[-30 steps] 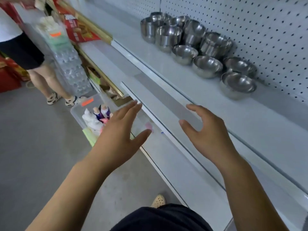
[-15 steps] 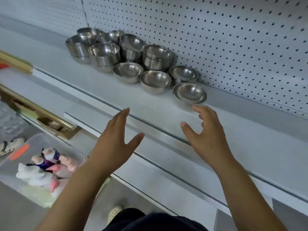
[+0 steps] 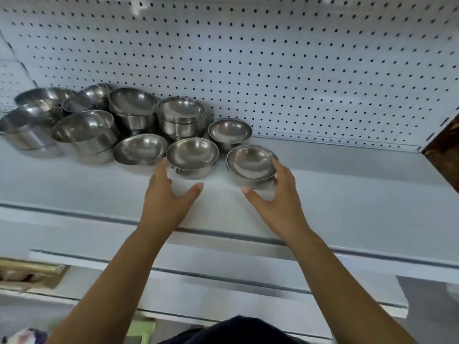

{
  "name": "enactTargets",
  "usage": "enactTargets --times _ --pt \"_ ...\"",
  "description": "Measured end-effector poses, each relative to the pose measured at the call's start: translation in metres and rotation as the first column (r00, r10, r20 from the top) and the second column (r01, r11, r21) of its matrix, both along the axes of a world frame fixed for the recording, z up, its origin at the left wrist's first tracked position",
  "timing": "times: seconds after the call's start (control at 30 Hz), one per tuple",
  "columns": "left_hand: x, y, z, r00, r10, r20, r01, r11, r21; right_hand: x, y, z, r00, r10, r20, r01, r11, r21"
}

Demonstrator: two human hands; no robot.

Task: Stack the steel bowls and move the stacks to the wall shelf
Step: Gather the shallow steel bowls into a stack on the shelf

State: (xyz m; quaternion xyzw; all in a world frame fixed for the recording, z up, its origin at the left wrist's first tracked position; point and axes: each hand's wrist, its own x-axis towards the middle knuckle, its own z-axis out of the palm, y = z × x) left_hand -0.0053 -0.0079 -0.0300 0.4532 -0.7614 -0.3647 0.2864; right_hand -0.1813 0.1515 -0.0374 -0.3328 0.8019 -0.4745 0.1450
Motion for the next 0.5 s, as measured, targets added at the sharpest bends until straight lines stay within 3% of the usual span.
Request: enactTargets --times 0.5 --pt "0.001 -0.045 -0.015 0.972 -0.147 -0.183 0.141 0.989 -0.041 0.007 -0.028 -0.013 0.967 -0.252 -0.036 0.244 0.958 -0.152"
